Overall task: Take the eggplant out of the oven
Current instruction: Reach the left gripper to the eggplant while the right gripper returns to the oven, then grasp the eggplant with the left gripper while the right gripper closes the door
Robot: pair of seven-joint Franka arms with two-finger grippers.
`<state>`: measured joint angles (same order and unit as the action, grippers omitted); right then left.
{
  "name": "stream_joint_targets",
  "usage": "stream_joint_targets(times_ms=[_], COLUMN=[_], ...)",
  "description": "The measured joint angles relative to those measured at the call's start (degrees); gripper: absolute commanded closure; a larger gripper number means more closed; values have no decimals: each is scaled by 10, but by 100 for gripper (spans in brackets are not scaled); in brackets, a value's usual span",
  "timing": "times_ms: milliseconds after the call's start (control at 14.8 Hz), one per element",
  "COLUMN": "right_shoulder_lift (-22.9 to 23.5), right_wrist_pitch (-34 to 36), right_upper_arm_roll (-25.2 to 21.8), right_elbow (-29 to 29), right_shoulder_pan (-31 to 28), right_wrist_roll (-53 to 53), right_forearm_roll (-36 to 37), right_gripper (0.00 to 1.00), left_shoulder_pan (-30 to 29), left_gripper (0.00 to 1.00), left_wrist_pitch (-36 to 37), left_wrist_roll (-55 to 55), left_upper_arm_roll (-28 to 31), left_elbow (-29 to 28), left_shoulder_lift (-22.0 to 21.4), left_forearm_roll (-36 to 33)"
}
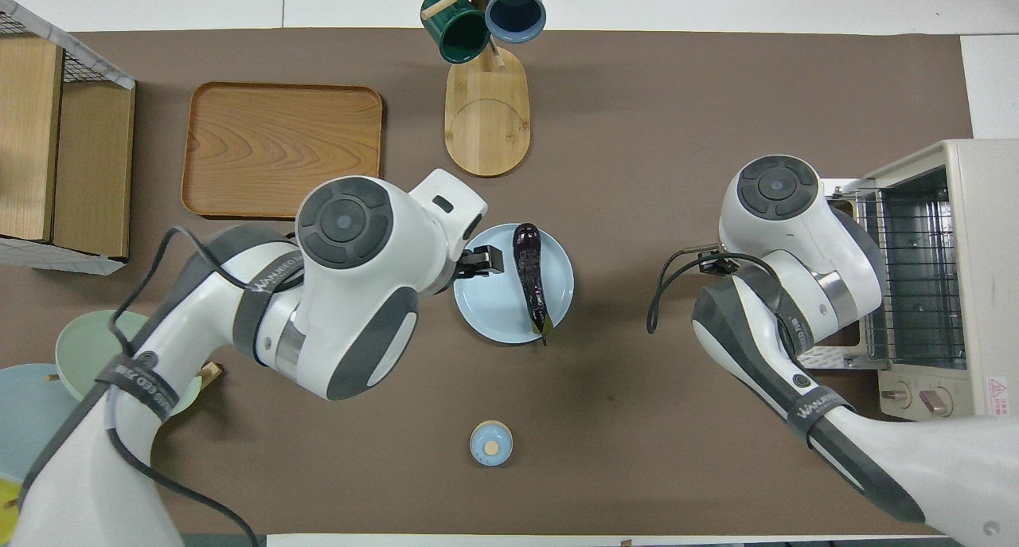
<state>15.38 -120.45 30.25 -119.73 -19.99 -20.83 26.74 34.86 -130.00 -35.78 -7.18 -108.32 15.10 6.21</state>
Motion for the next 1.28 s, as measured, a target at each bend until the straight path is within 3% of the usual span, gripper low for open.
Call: stream_joint_targets(times_ms=[270,608,1148,1215,1283], right_shoulder_lift=[0,0,-35,-42,-48], right_wrist_pitch=[-13,-3,221,232,235], right_upper_arm_roll=[1,11,18,17,16], right_elbow=[-8,-7,140,150,157], right_shoulder_pan=[-21,-22,-39,-53,-69], right_wrist_roll=[14,28,193,215,237], right_forearm_roll=[7,33,23,20,11], right_gripper=[100,100,100,100,100], left_shoulder_pan=[24,25,26,26,27], left_gripper=[3,9,23,28,41], left_wrist_pitch=[-65,-75,-98,-99,-99], left_wrist_roll=[7,30,35,36,36], left_upper_arm_roll=[0,2,2,2,2], left_elbow=[1,2,2,2,2], left_shoulder_lift=[53,64,73,74,75], left_forearm_roll=[0,0,0,0,0])
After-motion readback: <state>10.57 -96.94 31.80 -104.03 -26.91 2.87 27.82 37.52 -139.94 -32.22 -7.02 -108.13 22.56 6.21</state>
